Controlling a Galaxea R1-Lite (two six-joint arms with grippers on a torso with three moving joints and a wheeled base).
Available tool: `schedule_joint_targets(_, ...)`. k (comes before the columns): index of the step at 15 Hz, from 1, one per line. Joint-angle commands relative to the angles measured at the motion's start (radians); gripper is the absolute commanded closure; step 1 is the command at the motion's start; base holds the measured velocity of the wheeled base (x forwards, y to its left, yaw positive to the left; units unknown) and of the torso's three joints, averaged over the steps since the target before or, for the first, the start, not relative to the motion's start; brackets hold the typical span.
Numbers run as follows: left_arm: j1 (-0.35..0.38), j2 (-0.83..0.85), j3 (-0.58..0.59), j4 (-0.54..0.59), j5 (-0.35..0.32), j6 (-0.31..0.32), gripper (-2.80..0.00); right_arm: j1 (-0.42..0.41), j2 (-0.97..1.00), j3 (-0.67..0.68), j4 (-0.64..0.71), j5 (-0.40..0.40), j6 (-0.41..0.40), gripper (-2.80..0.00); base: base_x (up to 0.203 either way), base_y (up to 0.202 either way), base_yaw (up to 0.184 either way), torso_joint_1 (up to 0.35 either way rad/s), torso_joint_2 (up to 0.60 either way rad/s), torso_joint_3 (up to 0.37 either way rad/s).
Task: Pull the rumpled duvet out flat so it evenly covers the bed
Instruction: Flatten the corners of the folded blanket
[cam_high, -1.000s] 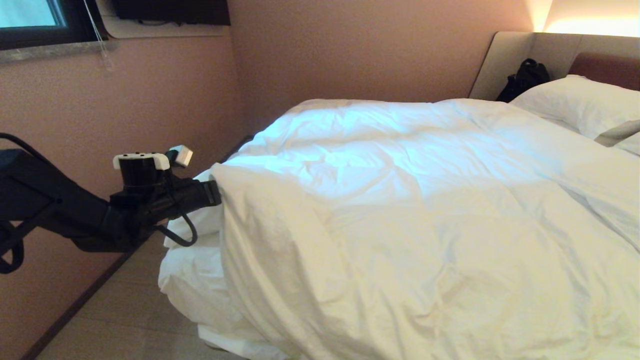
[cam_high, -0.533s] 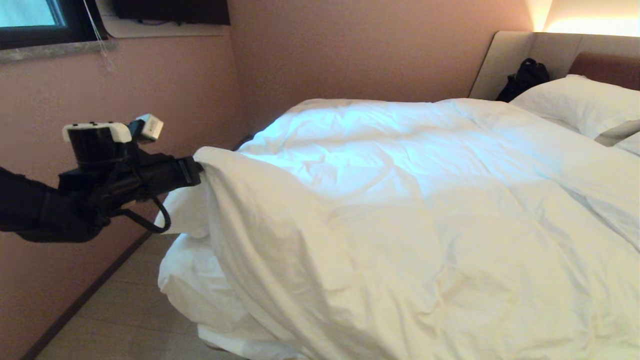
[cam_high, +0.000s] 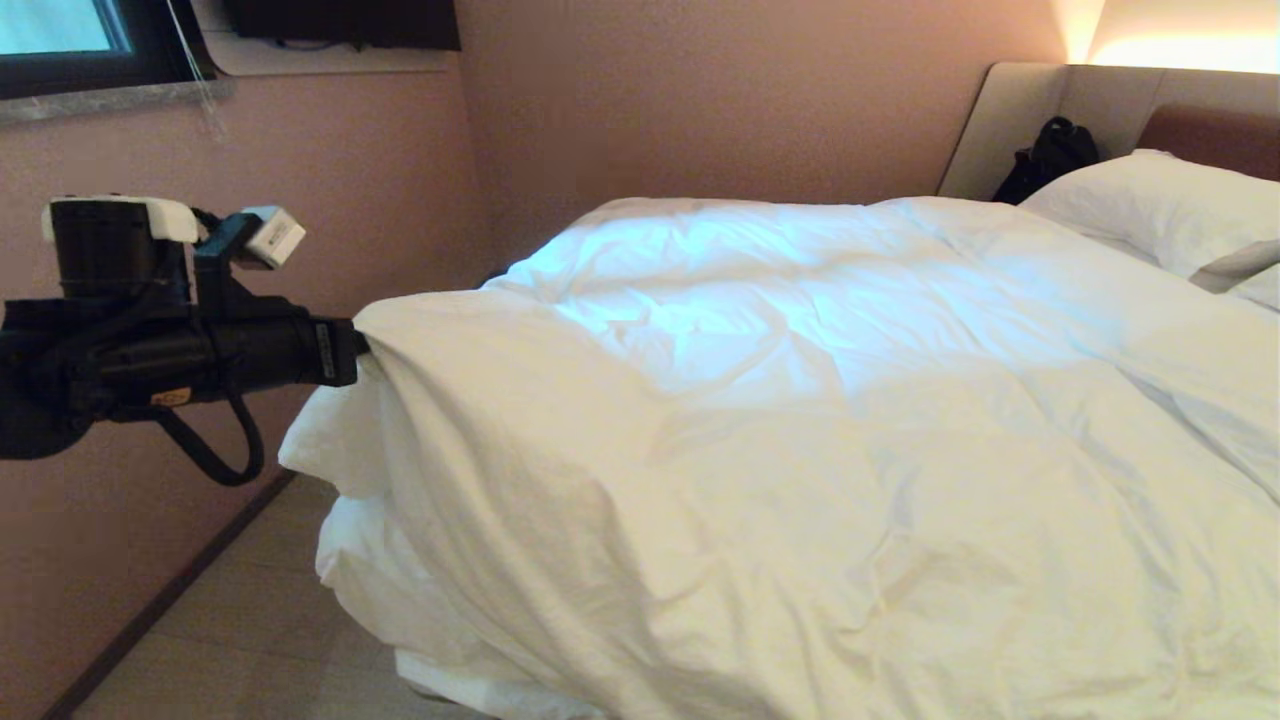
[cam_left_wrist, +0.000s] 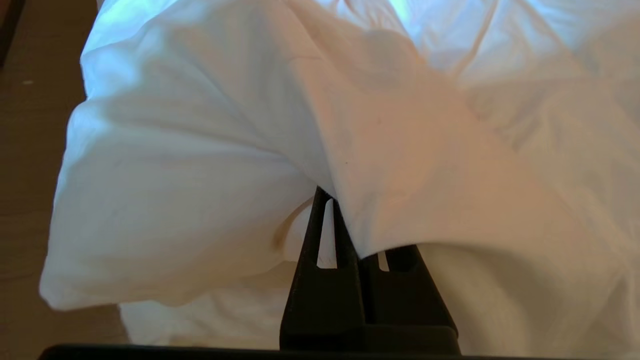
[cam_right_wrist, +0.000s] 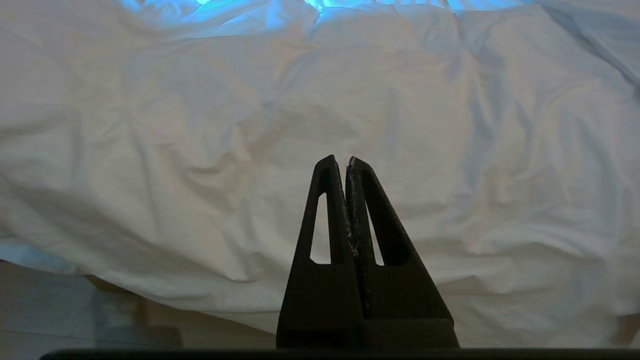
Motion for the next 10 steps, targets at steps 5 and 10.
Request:
schedule_joint_targets(5,-0.004,-0.008,-0.003,0.036,0.097,0.089,0.0,0.0,0.0,0.001,0.001,0.0,0.0,0.0,0.0,0.0,0.0,0.0,0.0,0.0)
schedule_joint_targets(10,-0.002,0.092,-0.024,0.034,0.102,0.117,0.0,0.0,0.0,0.0,0.001,0.0,0.0,0.0,0.0,0.0,0.0,0.0,0.0,0.0)
